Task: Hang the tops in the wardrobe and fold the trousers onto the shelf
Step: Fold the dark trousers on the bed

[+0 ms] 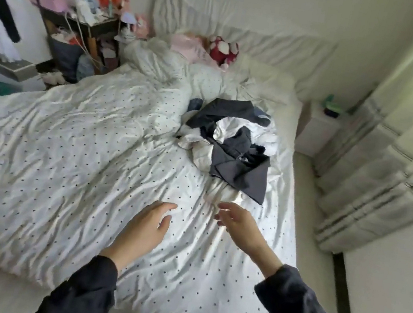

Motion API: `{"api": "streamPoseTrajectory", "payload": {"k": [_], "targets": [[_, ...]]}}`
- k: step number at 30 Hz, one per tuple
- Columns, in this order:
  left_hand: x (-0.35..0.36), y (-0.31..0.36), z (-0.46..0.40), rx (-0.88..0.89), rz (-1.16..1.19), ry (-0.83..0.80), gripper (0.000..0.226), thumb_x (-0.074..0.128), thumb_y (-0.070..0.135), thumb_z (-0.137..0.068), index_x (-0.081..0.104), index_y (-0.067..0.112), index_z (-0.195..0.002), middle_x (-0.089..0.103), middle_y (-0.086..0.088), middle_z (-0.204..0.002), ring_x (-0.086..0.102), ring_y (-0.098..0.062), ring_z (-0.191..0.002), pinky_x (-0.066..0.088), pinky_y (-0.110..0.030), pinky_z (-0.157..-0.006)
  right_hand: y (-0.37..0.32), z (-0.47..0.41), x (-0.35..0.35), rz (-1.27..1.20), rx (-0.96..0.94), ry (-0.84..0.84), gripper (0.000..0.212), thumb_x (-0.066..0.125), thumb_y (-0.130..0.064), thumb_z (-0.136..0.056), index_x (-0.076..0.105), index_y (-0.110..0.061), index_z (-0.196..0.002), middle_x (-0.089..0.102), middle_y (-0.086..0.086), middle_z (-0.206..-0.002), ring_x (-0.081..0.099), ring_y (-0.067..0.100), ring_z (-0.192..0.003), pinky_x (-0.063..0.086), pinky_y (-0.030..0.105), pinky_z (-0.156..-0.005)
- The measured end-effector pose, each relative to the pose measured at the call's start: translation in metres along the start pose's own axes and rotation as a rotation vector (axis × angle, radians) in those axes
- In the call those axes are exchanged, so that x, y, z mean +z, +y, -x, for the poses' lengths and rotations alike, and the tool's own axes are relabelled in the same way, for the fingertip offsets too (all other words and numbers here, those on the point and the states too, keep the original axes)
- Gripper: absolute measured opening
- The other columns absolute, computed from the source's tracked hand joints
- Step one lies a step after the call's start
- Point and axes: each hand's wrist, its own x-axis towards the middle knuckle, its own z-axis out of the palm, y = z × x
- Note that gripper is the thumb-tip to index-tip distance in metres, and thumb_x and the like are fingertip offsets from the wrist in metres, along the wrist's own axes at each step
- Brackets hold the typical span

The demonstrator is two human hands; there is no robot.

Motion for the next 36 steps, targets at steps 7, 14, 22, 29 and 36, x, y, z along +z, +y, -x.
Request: {"api": "streamPoseTrajectory", "payload": {"k": [7, 14, 22, 29, 36], "targets": [[0.06, 0.042, -0.086, 0.095, -0.076, -0.136, 0.036, 0.039, 0.018, -0.099, 0.046, 0.02, -0.135, 0.046, 0.006, -0.136, 0.044, -0.01, -0.123, 0.031, -0.014, -0.094, 0.057, -0.049, -0.079, 0.047, 0.095, 0.122, 0.024, 0.048, -0.015, -0.095, 0.058, -0.016, -0.117, 0.068, 0.005, -0.101, 0.064, 0.02, -0.096, 0.044, 0.02, -0.067], [0.115, 0.055, -0.212, 0.053, -0.146, -0.178, 0.04, 0.039, 0.015, -0.099, 0.042, 0.017, -0.139, 0.042, 0.005, -0.141, 0.038, -0.009, -0.13, 0.026, -0.014, -0.101, 0.112, -0.199, -0.146, 0.238, 0.217, 0.097, 0.036, 0.043, -0.017, -0.096, 0.052, -0.011, -0.13, 0.059, 0.009, -0.126, 0.054, 0.028, -0.115, 0.041, 0.029, -0.094], [0.18, 0.038, -0.312, -0.028, -0.15, -0.268, 0.041, 0.04, 0.015, -0.099, 0.043, 0.018, -0.14, 0.04, 0.008, -0.143, 0.033, -0.006, -0.133, 0.022, -0.014, -0.105, 0.19, -0.343, -0.154, 0.422, 0.463, 0.085, 0.061, 0.046, -0.049, -0.093, 0.035, -0.006, -0.135, 0.046, 0.01, -0.135, 0.041, 0.031, -0.127, 0.034, 0.047, -0.103], [0.198, 0.026, -0.336, -0.155, -0.065, -0.308, 0.043, 0.039, 0.026, -0.1, 0.038, 0.018, -0.142, 0.043, 0.005, -0.142, 0.043, -0.012, -0.127, 0.032, -0.023, -0.105, 0.216, -0.381, -0.15, 0.312, 0.453, 0.357, 0.02, 0.046, -0.026, -0.095, 0.065, -0.021, -0.101, 0.064, 0.005, -0.102, 0.054, 0.027, -0.104, 0.028, 0.037, -0.088], [0.222, 0.069, -0.386, -0.296, 0.169, -0.268, 0.047, 0.047, 0.032, -0.097, 0.041, 0.012, -0.14, 0.051, -0.004, -0.138, 0.048, -0.017, -0.126, 0.032, -0.024, -0.103, 0.205, -0.287, -0.14, 0.236, 0.282, 0.268, 0.025, 0.058, -0.024, -0.09, 0.066, -0.015, -0.069, 0.058, -0.003, -0.068, 0.052, 0.02, -0.08, 0.025, 0.035, -0.081]]}}
